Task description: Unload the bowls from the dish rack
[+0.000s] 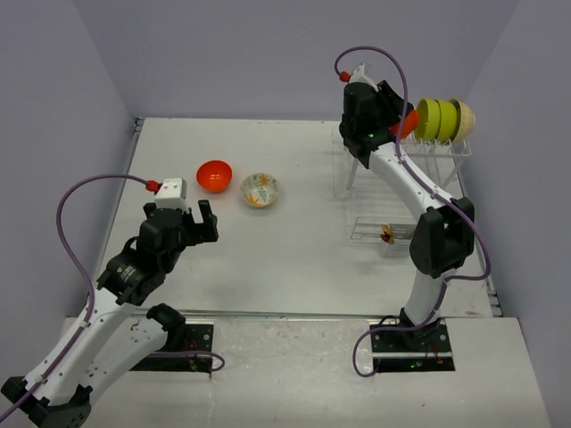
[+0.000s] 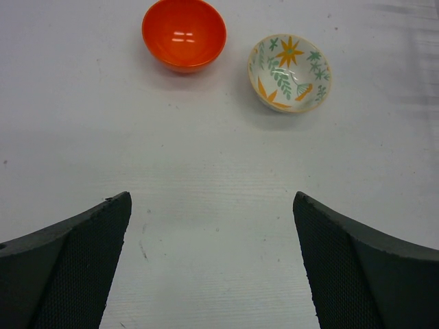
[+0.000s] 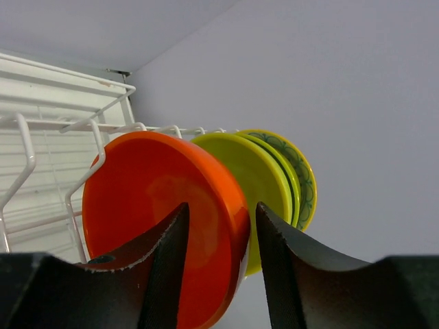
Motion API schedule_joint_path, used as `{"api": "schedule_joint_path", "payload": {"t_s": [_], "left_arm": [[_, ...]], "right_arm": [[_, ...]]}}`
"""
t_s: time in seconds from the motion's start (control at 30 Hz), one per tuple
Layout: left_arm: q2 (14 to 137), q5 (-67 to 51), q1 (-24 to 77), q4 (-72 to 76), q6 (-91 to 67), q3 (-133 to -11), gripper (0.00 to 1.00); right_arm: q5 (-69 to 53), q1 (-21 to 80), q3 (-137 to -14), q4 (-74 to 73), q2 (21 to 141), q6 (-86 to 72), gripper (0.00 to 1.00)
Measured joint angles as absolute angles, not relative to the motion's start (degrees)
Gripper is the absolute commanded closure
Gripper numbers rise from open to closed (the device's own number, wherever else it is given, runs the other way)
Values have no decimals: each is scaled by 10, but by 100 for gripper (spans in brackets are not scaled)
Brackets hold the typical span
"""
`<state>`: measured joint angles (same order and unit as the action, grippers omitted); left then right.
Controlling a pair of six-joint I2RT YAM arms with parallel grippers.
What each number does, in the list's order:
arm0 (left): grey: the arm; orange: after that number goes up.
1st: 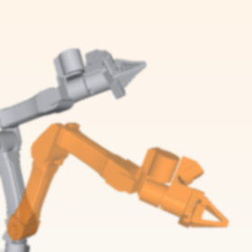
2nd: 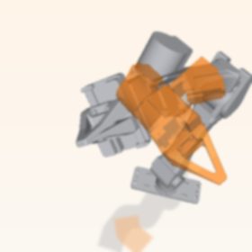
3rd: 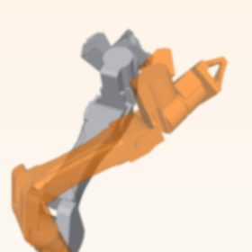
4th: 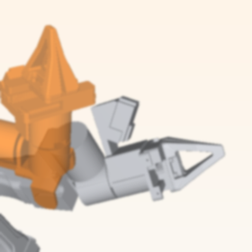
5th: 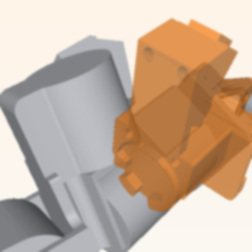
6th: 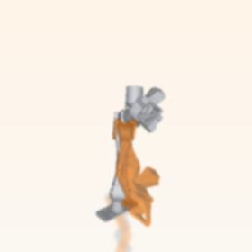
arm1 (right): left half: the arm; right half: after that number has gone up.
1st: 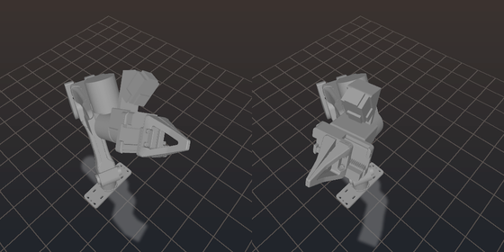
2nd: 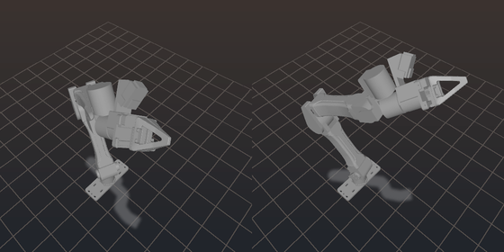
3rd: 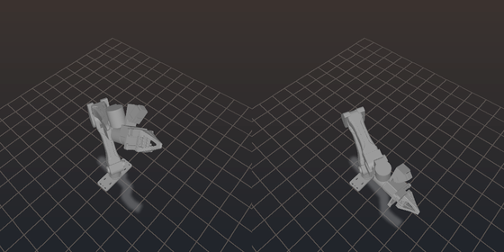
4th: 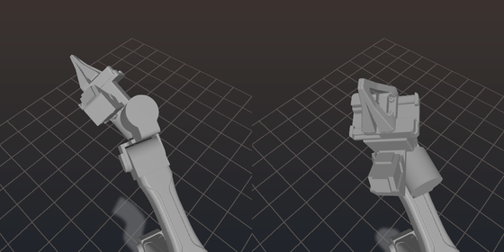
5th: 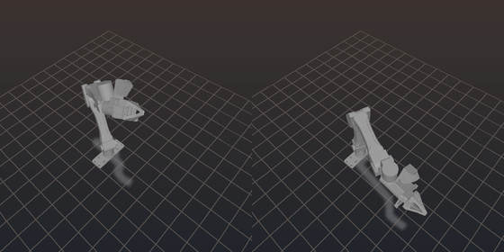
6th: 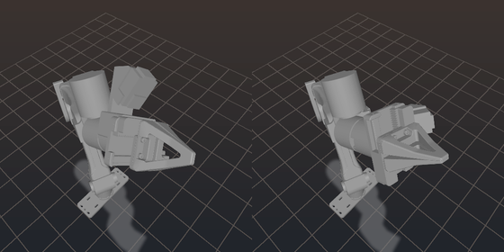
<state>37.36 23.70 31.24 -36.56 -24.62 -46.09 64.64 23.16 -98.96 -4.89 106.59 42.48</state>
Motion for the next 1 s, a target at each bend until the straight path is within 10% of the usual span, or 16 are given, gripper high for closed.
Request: {"api": "schedule_joint_path", "payload": {"t_s": [0.47, 1.0], "left_arm": [[373, 227, 312, -361, -244, -461, 0], [368, 223, 312, -361, -244, -461, 0]], "right_arm": [[689, 223, -954, 74, 1065, 507, 100], [703, 231, -920, 229, 1064, 638, 100]]}}
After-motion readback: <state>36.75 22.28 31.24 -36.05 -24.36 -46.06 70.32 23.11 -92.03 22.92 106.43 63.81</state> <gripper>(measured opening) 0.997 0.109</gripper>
